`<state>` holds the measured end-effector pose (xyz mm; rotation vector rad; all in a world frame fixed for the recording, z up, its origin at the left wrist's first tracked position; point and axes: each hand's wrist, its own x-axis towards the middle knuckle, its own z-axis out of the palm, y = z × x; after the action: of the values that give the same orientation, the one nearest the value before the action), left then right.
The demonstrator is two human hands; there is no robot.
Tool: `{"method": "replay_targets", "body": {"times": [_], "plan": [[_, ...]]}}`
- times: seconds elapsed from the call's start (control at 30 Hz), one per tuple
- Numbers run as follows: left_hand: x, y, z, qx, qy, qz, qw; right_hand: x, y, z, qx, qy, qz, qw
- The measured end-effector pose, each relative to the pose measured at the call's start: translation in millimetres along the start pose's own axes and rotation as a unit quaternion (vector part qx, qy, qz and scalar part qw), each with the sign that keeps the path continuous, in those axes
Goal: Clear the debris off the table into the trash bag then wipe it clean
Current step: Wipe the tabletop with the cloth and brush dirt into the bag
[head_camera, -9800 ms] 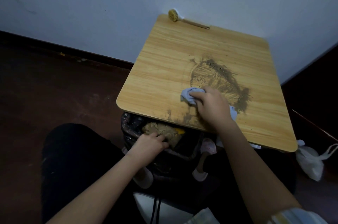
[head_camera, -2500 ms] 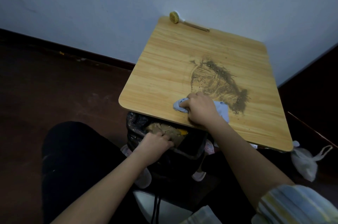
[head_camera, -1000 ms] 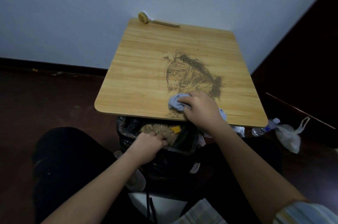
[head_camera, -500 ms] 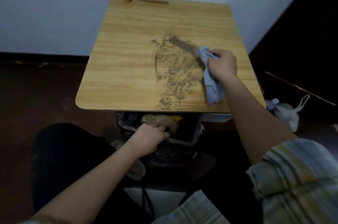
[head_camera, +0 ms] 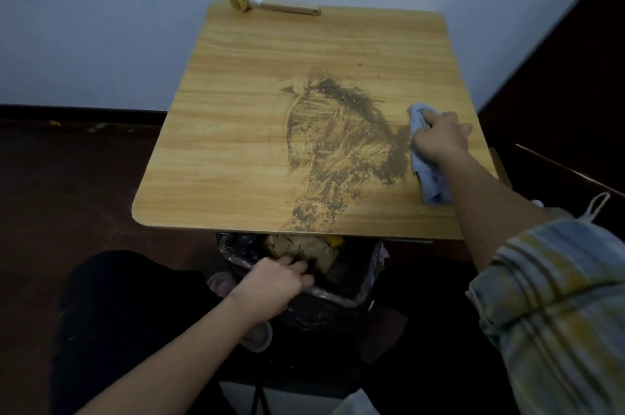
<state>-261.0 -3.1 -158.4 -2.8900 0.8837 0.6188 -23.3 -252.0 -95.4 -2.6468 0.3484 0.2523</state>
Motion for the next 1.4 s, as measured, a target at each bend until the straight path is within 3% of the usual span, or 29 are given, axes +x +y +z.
{"method": "replay_targets", "body": {"times": [0.13, 0.53, 0.6, 0.7, 0.77, 0.87, 1.07, 1.2, 1.3, 1.4], "plan": [[2.2, 0.9, 1.8, -0.007, -0.006, -0.002, 1.000, -0.8, 0.9, 2.2, -0.080, -0.003, -0.073, 0.994], [2.4, -3.6, 1.9, -0.030, 0.018, -0.003, 0.999, -55.5, -0.3, 25.7, -0.051, -0.094, -0.300, 0.948], [1.2, -3.8, 0.3, -0.029, 0.024, -0.002, 0.999, -54.1, -1.1, 19.5, -0.015, -0.048, -0.262, 0.964], [-0.7, -3.0, -2.1, -0.024, 0.026, -0.001, 0.999, -47.9, 2.9, 8.7, -0.042, 0.062, -0.137, 0.988], [-2.2, -3.2, -3.9, -0.024, 0.029, -0.002, 0.999, -51.7, 5.7, 9.8, -0.082, 0.060, -0.090, 0.991], [-3.7, -4.1, -4.9, -0.026, 0.035, -0.011, 0.999, -63.5, 6.0, 21.8, -0.090, 0.040, -0.107, 0.989], [-3.4, -3.4, -2.5, -0.025, 0.031, -0.008, 0.999, -92.1, -14.7, 45.9, -0.050, 0.012, -0.237, 0.970], [-5.3, -3.6, -5.0, -0.017, 0.035, -0.006, 0.999, -101.9, -31.5, 51.6, -0.034, -0.049, -0.303, 0.951], [-5.2, -4.9, -4.9, -0.014, 0.041, -0.003, 0.999, -95.0, -29.7, 39.2, 0.019, -0.027, -0.279, 0.960], [-6.4, -7.8, -5.6, -0.011, 0.045, -0.005, 0.999, -83.1, -18.7, 22.1, 0.027, 0.050, -0.177, 0.983]]}}
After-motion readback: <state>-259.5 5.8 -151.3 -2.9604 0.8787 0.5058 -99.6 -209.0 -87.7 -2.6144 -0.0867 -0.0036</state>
